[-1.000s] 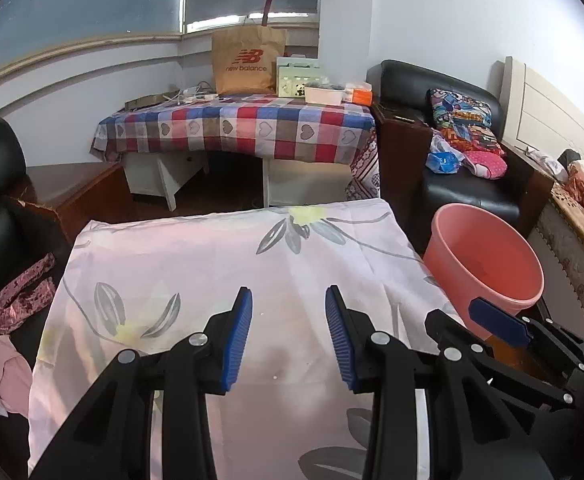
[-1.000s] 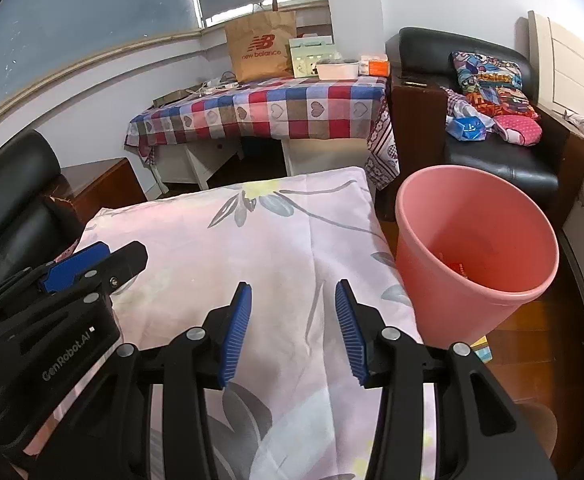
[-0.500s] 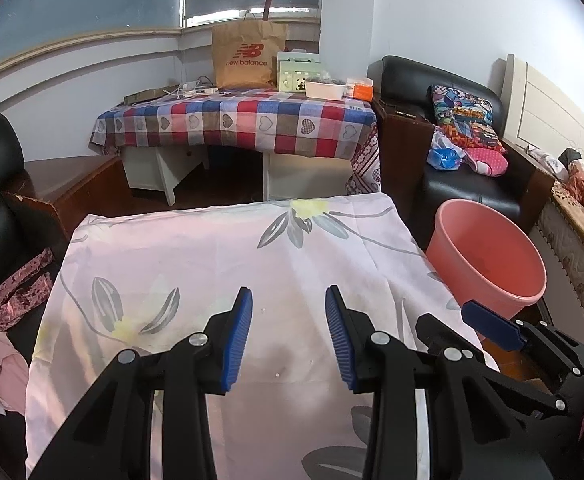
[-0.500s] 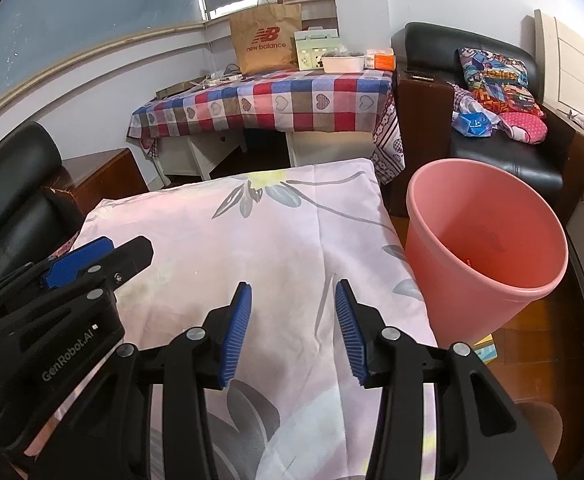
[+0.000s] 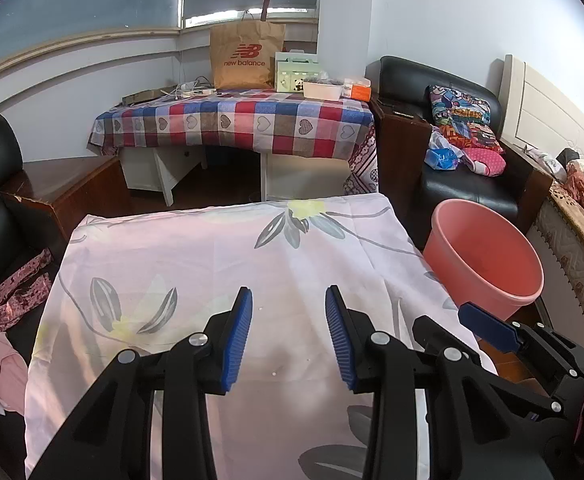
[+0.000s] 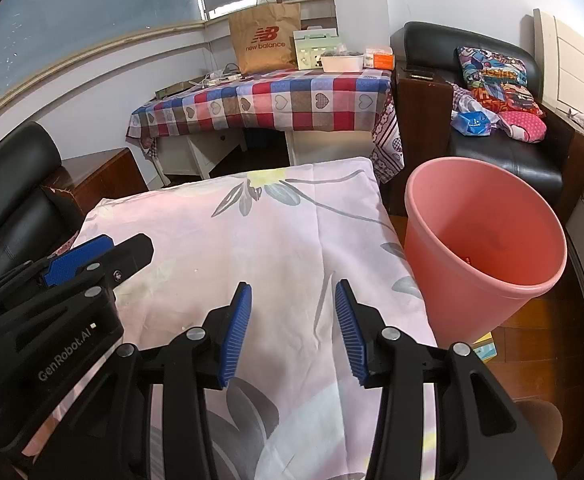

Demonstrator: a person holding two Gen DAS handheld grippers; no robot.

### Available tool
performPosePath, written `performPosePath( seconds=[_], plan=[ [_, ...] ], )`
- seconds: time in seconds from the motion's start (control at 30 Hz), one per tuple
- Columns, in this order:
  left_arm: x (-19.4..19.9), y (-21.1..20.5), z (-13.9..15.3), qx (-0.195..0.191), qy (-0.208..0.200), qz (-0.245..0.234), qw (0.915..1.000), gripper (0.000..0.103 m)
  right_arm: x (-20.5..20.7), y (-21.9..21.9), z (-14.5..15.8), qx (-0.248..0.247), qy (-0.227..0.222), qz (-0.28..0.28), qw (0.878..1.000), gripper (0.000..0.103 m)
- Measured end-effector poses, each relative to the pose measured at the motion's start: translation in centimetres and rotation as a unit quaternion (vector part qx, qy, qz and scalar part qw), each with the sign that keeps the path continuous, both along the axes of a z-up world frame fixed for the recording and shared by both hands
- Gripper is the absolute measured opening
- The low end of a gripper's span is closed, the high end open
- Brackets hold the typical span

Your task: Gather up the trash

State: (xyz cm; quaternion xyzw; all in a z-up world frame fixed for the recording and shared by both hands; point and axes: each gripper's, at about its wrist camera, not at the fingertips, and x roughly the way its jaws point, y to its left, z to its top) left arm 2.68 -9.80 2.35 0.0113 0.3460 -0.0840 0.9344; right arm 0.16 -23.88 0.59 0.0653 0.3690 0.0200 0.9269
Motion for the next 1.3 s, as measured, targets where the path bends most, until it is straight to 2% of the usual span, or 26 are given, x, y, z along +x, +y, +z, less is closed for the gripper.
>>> performPosePath(
  seconds=[0.63, 1.3],
  plan=[
    [-0.14, -0.24, -0.05, 0.0, 0.002, 0.0, 1.0, 0.038, -0.12, -0.03, 0.01, 0.0, 0.001, 0.0, 1.0, 0.044],
    [-0.12, -0.39, -0.22, 0.002, 0.02, -0.001, 0.9998, 0.038, -0.3, 0.06, -0.4, -0.004, 0.006, 0.002, 1.0, 0.044]
  ],
)
